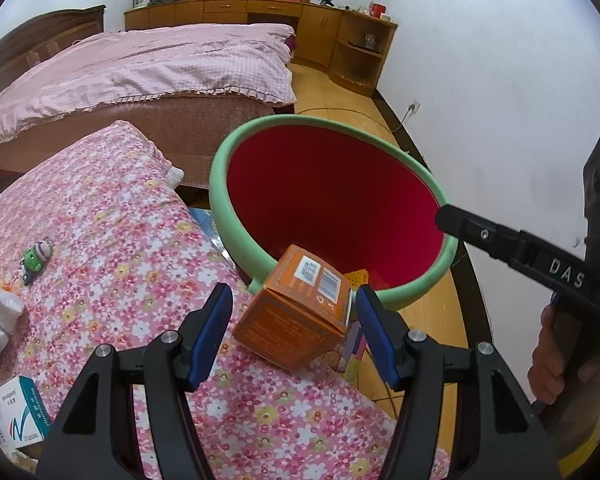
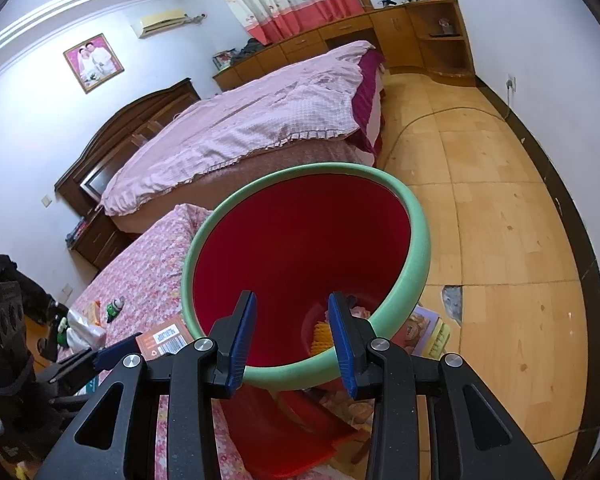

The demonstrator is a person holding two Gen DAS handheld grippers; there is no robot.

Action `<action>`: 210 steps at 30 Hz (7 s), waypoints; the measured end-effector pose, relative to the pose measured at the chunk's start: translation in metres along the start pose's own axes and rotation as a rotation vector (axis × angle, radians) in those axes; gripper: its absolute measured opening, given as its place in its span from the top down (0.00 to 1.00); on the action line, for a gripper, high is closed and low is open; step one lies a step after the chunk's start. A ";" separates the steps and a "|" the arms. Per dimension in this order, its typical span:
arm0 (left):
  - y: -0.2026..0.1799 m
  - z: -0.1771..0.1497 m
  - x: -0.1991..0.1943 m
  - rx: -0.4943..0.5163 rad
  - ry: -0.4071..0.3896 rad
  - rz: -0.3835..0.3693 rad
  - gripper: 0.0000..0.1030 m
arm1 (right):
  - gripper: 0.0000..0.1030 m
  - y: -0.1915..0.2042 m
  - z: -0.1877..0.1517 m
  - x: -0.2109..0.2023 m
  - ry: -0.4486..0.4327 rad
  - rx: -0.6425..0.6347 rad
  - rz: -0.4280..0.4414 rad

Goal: Collect trash
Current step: 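Lower the orange box into the red bucket and open the left tool, then move both tools back over the bed toward the crumpled paper, then close the left tool on the crumpled cream paper, then grasp the white MeteoSpasmyl box with the right tool while the left tool holds the paper, then carry the medicine box and crumpled paper over the red bucket with both tools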

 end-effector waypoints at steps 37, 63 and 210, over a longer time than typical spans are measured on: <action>0.011 0.045 0.014 -0.073 -0.095 0.020 0.42 | 0.59 -0.007 -0.003 -0.001 0.006 0.020 -0.009; 0.116 -0.035 -0.118 -0.247 -0.144 0.271 0.42 | 0.40 0.088 -0.054 -0.019 0.033 -0.064 0.129; 0.112 -0.013 -0.096 -0.267 -0.174 0.101 0.76 | 0.10 0.086 -0.022 -0.002 -0.061 -0.116 -0.048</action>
Point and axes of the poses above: each gripper's, at about its wrist camera, not at the fingertips, and x roughly the way its jaws point, y to its left, z to its top, the point moved 3 cm from there along x, roughly the way its jaws point, and after that the axes turned 6 degrees about -y, right-handed, at the moved point
